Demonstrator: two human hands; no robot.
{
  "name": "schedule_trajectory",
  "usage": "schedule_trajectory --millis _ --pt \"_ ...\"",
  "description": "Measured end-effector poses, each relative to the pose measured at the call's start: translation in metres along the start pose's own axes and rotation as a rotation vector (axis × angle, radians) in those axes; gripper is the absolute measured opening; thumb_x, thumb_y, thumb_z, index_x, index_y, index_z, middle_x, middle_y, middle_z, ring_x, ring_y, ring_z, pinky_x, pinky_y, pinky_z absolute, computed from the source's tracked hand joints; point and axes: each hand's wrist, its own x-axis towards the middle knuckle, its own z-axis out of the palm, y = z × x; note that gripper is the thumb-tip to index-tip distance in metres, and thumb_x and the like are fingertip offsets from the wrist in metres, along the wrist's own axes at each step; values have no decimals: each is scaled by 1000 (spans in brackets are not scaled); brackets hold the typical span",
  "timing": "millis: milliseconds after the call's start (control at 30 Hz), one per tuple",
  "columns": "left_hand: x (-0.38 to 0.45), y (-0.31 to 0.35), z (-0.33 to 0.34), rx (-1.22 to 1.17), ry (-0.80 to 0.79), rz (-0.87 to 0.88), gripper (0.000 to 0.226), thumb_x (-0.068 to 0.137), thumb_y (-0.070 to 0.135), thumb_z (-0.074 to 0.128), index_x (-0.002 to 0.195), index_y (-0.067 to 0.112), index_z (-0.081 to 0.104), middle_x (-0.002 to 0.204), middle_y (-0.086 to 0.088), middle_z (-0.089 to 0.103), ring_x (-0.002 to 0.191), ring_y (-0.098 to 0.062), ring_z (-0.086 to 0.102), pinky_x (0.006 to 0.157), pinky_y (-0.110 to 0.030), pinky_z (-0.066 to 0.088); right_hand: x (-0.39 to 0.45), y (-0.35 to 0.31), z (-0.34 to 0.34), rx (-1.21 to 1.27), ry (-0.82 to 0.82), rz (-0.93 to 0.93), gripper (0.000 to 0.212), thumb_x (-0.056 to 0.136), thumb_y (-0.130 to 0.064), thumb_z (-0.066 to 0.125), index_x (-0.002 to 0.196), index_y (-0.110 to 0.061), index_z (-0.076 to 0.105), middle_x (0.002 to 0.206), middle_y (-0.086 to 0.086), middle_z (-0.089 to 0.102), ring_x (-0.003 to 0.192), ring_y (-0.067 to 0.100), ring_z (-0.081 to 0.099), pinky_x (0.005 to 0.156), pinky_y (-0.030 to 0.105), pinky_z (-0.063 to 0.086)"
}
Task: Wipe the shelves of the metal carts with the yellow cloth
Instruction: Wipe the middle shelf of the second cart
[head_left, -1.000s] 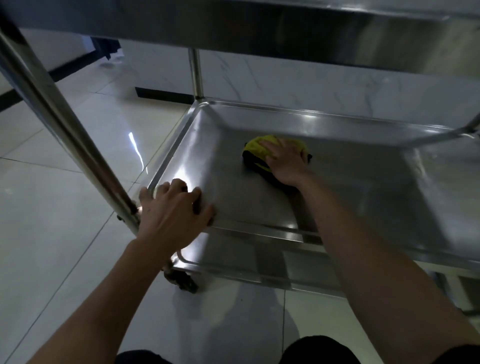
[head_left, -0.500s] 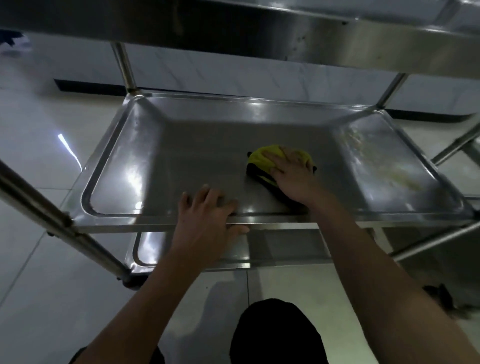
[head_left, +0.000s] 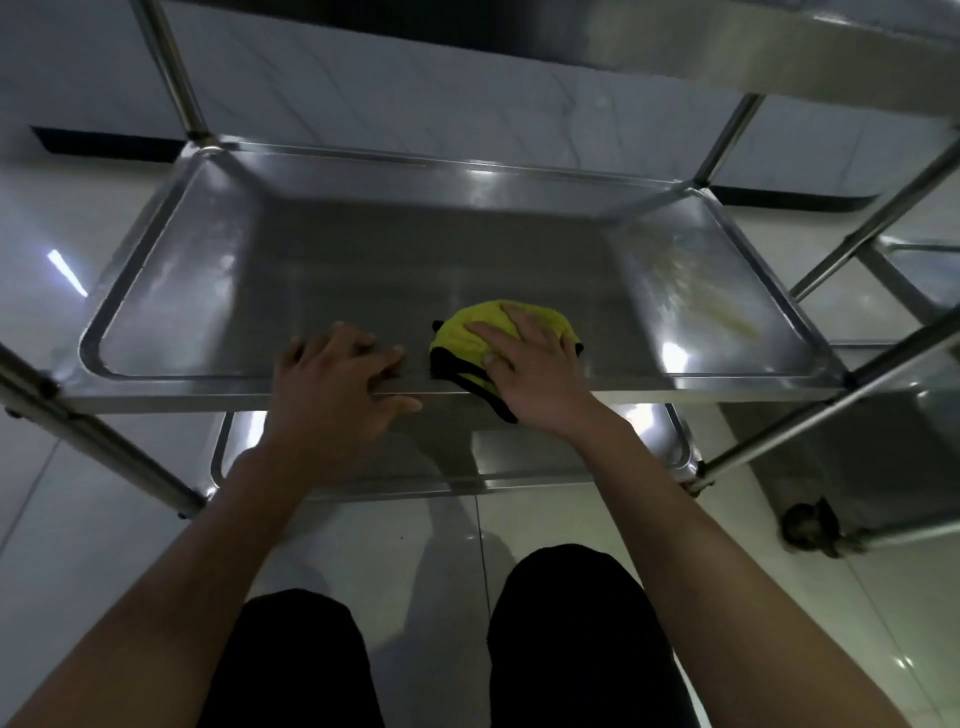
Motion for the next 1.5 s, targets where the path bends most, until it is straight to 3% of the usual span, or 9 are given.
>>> schedule_trajectory --millis 100,200,300,433,900,1067,1167,1300,1500 --pt "1 -18 -10 -15 -67 -31 67 72 69 66 126 30 68 127 -4 59 115 -33 57 105 -53 38 0 -20 10 -23 52 -32 44 101 -39 37 144 -50 37 163 -6 17 147 26 18 119 57 7" --pt "0 -25 -19 27 -109 -66 70 76 72 55 131 30 63 136 -4 54 125 -30 51 109 -51 32 3 -32 15 -24 81 -64 43 101 -40 36 143 -49 39 163 -5 19 147 25 20 119 56 9" --pt "-1 -17 -23 54 -100 -99 65 77 70 45 118 25 66 133 -2 55 134 -30 42 110 -53 29 3 -34 17 -17 100 -80 42 101 -38 36 143 -46 41 162 -4 22 146 25 22 119 57 9" --pt "-6 11 -13 57 -19 -69 37 87 49 58 108 21 70 123 -5 60 130 -33 46 106 -52 36 0 -18 11 -29 100 -64 43 101 -37 36 143 -46 41 162 -3 23 146 25 22 119 57 9" --pt "54 183 39 -23 -127 5 27 95 40 50 108 26 69 121 -1 59 115 -28 54 97 -44 44 -40 173 -69 -59 258 204 43 100 -30 44 142 -38 47 157 5 32 144 29 29 118 53 17" --pt "52 190 60 -4 -9 -4 21 95 35 57 100 21 72 105 -4 61 101 -29 57 94 -47 43 -50 234 -99 -125 268 398 45 101 -31 40 145 -39 42 160 4 25 147 30 19 120 57 4" --pt "52 191 64 12 48 14 17 93 34 61 93 23 75 103 0 64 95 -26 60 97 -45 30 -47 237 -99 -132 266 410 45 101 -30 39 145 -40 41 161 4 22 148 31 18 119 60 2" --pt "51 184 64 -47 34 43 19 95 33 59 98 23 75 107 2 66 96 -26 62 91 -44 46 -41 224 -92 -133 231 377 46 101 -30 37 145 -42 40 161 6 21 147 34 18 118 61 5" --pt "46 160 49 -71 -75 93 27 95 42 52 110 27 69 124 4 63 119 -25 58 104 -51 39 -5 159 -65 -100 112 223 48 101 -34 36 147 -47 32 163 3 15 148 31 16 117 60 8"
